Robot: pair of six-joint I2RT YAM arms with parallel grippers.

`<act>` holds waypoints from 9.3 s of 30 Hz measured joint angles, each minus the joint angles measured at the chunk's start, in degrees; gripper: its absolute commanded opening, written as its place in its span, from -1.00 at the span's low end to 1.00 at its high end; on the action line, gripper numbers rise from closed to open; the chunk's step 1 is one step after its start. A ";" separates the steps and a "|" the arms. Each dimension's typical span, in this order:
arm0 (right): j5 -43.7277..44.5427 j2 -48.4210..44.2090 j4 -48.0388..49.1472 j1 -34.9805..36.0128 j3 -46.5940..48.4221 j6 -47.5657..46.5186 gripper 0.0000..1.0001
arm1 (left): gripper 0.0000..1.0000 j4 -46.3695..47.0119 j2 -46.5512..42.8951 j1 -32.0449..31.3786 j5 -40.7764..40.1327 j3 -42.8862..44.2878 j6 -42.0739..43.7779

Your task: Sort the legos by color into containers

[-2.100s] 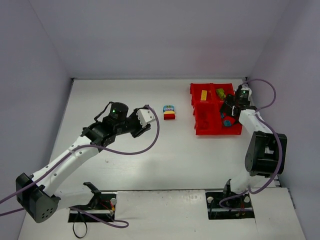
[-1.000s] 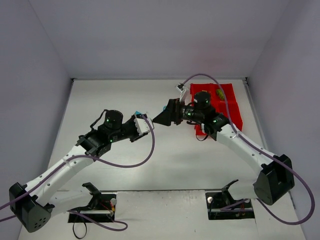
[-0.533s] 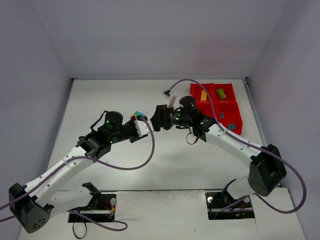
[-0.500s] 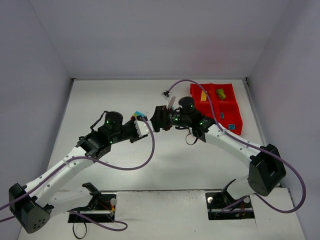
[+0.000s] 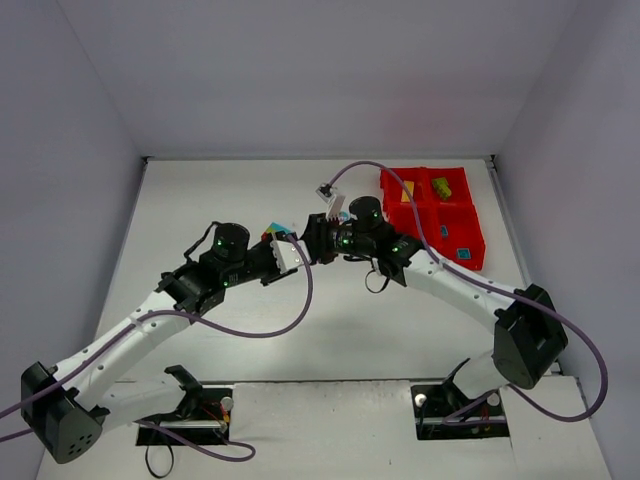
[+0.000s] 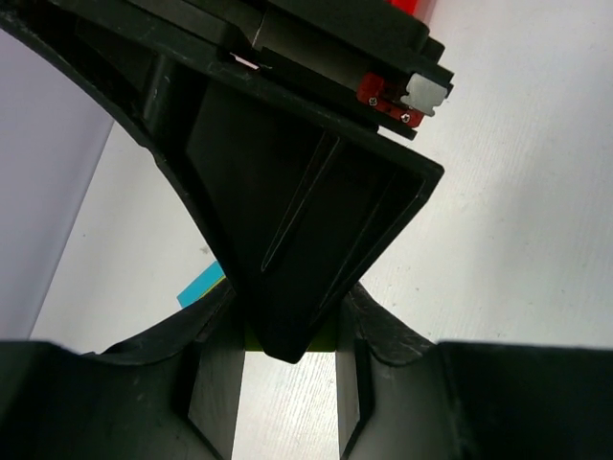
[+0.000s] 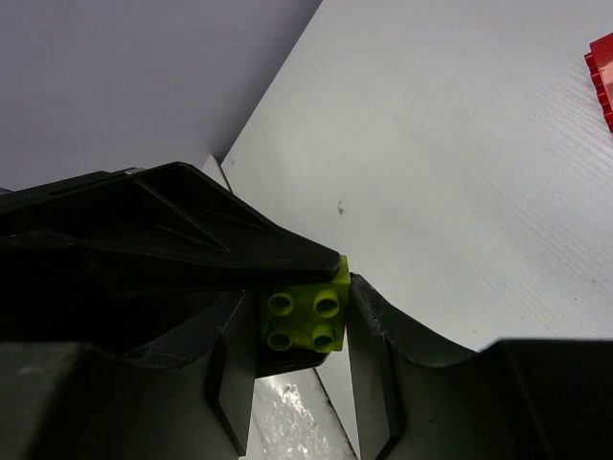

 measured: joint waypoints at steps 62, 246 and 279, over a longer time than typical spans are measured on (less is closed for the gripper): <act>26.51 7.13 -6.82 -44.11 10.10 -23.96 0.28 | 0.73 -7.52 42.05 15.91 -17.16 25.64 -31.17; 0.52 0.76 0.83 -4.07 1.11 0.90 0.13 | -1.00 2.75 2.23 2.69 -2.78 1.09 -2.47; -0.55 0.94 1.49 -3.39 1.16 0.33 -1.00 | 0.35 3.34 2.25 2.69 -2.89 0.31 -1.33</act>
